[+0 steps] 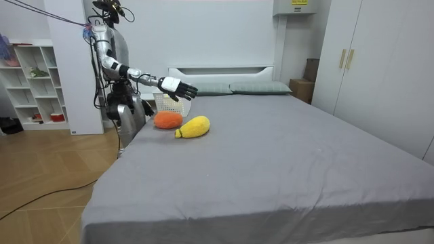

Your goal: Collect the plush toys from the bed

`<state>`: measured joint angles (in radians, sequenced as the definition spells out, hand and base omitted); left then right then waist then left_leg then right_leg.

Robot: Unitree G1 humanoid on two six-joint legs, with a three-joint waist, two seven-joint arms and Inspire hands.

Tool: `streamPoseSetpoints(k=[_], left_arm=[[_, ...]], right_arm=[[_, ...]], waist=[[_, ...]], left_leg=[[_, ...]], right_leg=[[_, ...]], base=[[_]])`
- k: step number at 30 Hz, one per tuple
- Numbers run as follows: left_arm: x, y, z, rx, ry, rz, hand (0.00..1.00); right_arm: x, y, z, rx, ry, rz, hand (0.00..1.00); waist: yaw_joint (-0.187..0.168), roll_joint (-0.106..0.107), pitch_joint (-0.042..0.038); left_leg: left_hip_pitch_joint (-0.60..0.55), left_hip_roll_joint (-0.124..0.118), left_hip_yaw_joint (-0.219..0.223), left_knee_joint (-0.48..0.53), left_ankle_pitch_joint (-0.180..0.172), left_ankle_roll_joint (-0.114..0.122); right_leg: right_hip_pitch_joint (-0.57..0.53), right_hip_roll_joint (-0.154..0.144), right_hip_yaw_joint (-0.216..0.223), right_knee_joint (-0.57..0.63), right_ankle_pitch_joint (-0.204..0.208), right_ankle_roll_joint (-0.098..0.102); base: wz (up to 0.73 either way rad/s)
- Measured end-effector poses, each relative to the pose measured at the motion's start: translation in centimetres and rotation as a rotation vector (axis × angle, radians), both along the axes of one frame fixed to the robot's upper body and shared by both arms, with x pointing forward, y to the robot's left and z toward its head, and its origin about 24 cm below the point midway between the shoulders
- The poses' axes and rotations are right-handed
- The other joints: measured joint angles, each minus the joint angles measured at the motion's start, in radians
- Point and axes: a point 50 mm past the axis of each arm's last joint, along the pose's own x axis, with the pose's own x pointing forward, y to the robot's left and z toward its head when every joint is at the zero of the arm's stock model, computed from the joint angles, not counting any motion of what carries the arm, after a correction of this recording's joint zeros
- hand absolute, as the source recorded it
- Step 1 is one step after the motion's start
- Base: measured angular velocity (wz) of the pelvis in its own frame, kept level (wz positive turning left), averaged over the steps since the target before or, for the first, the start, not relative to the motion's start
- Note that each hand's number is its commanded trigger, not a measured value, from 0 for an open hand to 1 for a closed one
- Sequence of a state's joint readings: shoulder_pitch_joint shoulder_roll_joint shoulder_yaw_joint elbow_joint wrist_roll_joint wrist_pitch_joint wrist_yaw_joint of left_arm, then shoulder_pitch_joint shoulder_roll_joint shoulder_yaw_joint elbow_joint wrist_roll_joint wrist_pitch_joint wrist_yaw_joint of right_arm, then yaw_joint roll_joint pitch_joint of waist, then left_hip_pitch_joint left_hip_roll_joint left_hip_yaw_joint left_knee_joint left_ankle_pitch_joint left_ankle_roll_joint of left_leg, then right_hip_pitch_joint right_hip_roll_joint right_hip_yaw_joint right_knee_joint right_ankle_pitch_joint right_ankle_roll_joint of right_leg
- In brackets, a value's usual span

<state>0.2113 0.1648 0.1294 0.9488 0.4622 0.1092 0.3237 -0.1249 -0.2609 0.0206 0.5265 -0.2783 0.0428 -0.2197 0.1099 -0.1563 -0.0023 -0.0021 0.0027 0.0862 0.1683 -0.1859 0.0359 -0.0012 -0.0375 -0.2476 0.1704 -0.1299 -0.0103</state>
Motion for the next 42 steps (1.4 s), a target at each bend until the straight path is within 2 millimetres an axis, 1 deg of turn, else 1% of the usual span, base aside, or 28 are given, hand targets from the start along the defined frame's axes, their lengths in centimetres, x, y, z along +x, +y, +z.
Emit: streamPoseSetpoints(k=[1, 3, 5, 7, 8, 10, 13, 14, 16, 19, 21, 23, 26, 35, 42], left_arm=[[0.4, 0.2, 0.2, 0.007, -0.012, -0.011, 0.0], [1.0, 0.3, 0.3, 0.011, -0.025, -0.024, 0.0], [1.9, 0.1, 0.3, 0.0, -0.048, -0.02, 0.0], [2.7, -0.1, 0.4, 0.004, -0.067, -0.032, 0.0], [3.0, -0.1, 0.5, 0.006, -0.077, -0.042, 0.0], [3.5, -0.2, 0.5, 0.004, -0.093, -0.045, 0.0], [3.6, -0.2, 0.5, -0.014, -0.109, -0.014, 0.0], [3.6, -0.2, 0.5, -0.018, -0.114, -0.008, 0.0], [4.1, -0.3, 0.6, -0.029, -0.14, -0.005, 0.0], [4.2, -0.6, 0.5, -0.039, -0.136, -0.02, 0.0], [4.2, -0.6, 0.5, -0.041, -0.137, -0.022, 0.0], [3.9, -0.6, 0.3, -0.043, -0.125, -0.023, 0.0], [4.1, -0.7, 0.4, -0.043, -0.128, -0.026, 0.0], [5.3, -1.0, 0.6, -0.055, -0.167, -0.052, 0.0], [5.6, -1.5, 0.5, -0.076, -0.174, -0.059, 0.0]], right_arm=[[0.0, -0.3, -0.5, -0.008, 0.02, -0.022, 0.0], [0.3, -0.4, -0.9, -0.016, 0.043, -0.039, 0.0], [0.8, -0.5, -1.6, -0.04, 0.086, -0.049, 0.0], [1.0, -0.7, -1.9, -0.041, 0.112, -0.062, 0.0], [0.9, -0.8, -2.1, -0.037, 0.118, -0.071, 0.0], [1.1, -1.1, -1.9, -0.033, 0.116, -0.083, 0.0], [1.7, -1.6, -1.6, -0.042, 0.101, -0.109, 0.0], [1.9, -1.8, -1.5, -0.029, 0.094, -0.129, 0.0], [1.7, -2.1, -1.8, -0.03, 0.108, -0.149, 0.0], [1.9, -2.0, -1.9, -0.053, 0.114, -0.139, 0.0], [1.6, -2.2, -2.2, -0.067, 0.128, -0.145, 0.0], [1.5, -2.4, -2.3, -0.07, 0.14, -0.15, 0.0], [1.5, -2.5, -2.3, -0.074, 0.139, -0.154, 0.0], [1.6, -3.4, -2.1, -0.103, 0.152, -0.192, 0.0], [1.8, -3.8, -1.9, -0.119, 0.157, -0.214, 0.0]], waist=[[0.007, -0.001, -0.0005], [0.009, -0.003, 0.0007], [0.009, 0.01, 0.013], [0.015, 0.017, 0.0173], [0.026, 0.019, 0.0179], [0.033, 0.02, 0.0183], [0.036, 0.019, 0.0181], [0.033, 0.02, 0.0189], [0.036, 0.021, 0.0193], [0.047, 0.027, 0.023], [0.063, 0.027, 0.0234], [0.067, 0.035, 0.0293], [0.078, 0.037, 0.0307], [0.083, 0.035, 0.0321], [0.083, 0.035, 0.0354]], left_leg=[[-0.021, 0.001, 0.0, 0.003, 0.002, 0.0], [-0.049, 0.002, -0.001, 0.009, 0.005, 0.0], [-0.084, 0.001, -0.008, 0.03, 0.006, 0.0], [-0.11, 0.001, -0.009, 0.03, 0.007, 0.001], [-0.127, 0.002, -0.01, 0.031, 0.007, 0.001], [-0.148, 0.002, -0.009, 0.031, 0.01, 0.001], [-0.177, 0.001, -0.01, 0.03, 0.017, 0.0], [-0.185, -0.001, -0.017, 0.031, 0.018, 0.001], [-0.19, -0.001, -0.02, 0.031, 0.02, 0.0], [-0.206, -0.002, -0.023, 0.031, 0.02, 0.001], [-0.214, -0.001, -0.023, 0.031, 0.02, 0.001], [-0.222, -0.002, -0.033, 0.03, 0.02, 0.0], [-0.24, -0.003, -0.035, 0.03, 0.024, 0.0], [-0.251, -0.01, -0.039, 0.03, 0.032, 0.004], [-0.252, -0.015, -0.039, 0.03, 0.037, 0.009]], right_leg=[[-0.018, 0.001, -0.001, 0.0, 0.003, -0.001], [-0.042, 0.001, -0.001, 0.001, 0.008, -0.003], [-0.067, 0.0, -0.008, 0.0, 0.013, -0.004], [-0.09, 0.0, -0.013, 0.0, 0.015, -0.005], [-0.106, 0.0, -0.015, 0.001, 0.015, -0.006], [-0.128, -0.001, -0.016, 0.0, 0.016, -0.007], [-0.158, -0.003, -0.018, -0.001, 0.017, -0.007], [-0.161, -0.004, -0.029, -0.002, 0.017, -0.007], [-0.167, -0.005, -0.033, -0.002, 0.017, -0.007], [-0.182, -0.005, -0.041, -0.003, 0.017, -0.007], [-0.191, -0.005, -0.042, -0.003, 0.017, -0.007], [-0.195, -0.006, -0.054, -0.004, 0.017, -0.007], [-0.211, -0.007, -0.056, -0.004, 0.017, -0.007], [-0.219, -0.014, -0.062, -0.002, 0.018, -0.006], [-0.219, -0.021, -0.067, 0.0, 0.02, -0.002]], base=[[0.0], [0.02], [0.1], [0.06], [0.0], [0.0], [0.03], [0.14], [0.18], [0.03], [0.03], [0.11], [0.03], [0.02], [0.0]])
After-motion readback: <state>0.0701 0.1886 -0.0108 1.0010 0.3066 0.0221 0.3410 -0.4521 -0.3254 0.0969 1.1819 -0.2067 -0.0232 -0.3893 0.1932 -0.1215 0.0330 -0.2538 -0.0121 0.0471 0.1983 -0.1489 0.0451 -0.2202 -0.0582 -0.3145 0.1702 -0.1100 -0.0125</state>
